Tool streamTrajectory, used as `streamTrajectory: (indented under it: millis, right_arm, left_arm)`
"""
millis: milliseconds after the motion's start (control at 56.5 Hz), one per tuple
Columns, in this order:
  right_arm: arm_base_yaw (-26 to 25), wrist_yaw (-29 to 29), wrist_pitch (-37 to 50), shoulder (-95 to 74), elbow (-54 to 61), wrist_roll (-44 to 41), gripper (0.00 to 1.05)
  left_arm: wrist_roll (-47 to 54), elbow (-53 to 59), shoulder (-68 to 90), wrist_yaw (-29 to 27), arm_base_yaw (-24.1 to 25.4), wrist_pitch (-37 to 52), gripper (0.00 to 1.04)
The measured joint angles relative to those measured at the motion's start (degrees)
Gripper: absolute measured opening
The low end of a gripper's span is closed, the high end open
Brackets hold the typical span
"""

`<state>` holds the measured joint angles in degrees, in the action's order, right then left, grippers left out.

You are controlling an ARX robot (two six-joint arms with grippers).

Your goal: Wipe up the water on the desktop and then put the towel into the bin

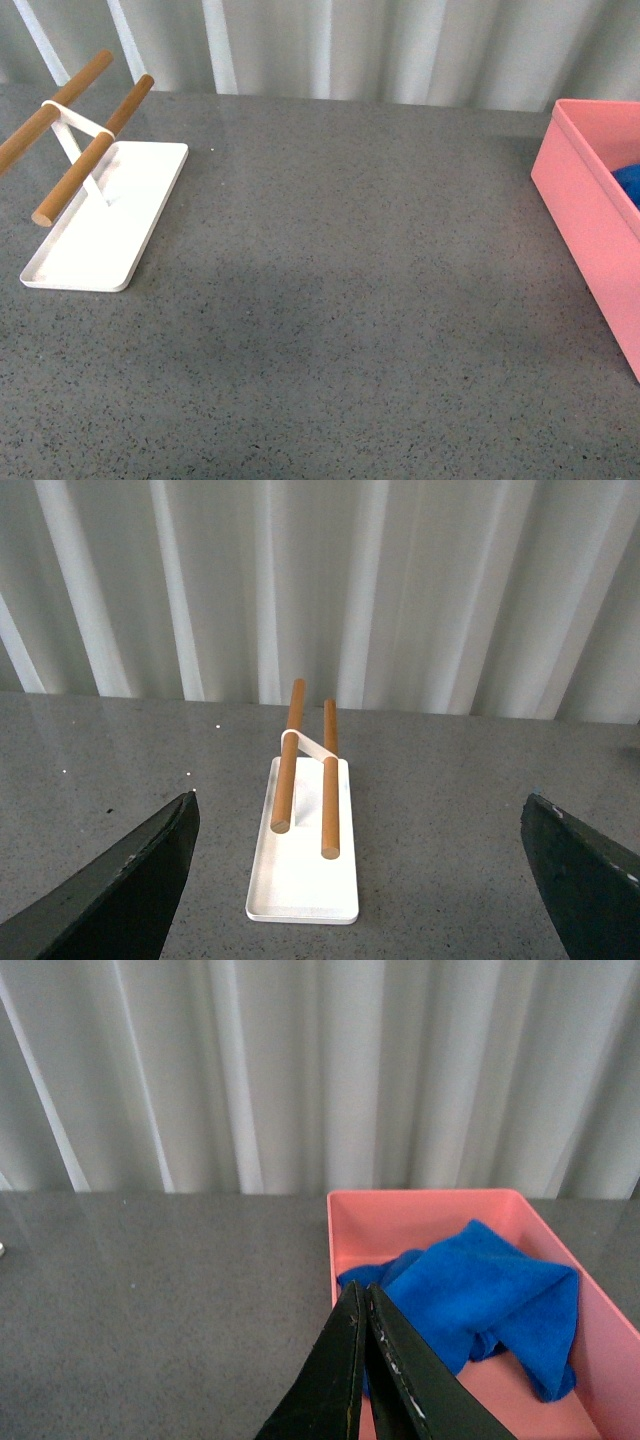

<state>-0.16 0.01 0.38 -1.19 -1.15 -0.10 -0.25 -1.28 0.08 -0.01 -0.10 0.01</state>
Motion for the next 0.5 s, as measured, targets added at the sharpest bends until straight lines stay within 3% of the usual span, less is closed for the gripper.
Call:
streamTrajectory:
  millis: [283,496]
  right_arm:
    - [0.0,0.0,-0.3,0.9,0.0,0.0,0.03]
    - [0.0,0.0,-0.3,0.9,0.0,0.0,0.36]
  left_arm:
    - [0.0,0.0,0.0,0.0,0.0,0.0,0.98]
    - [0.0,0.0,0.0,0.0,0.0,0.0,0.98]
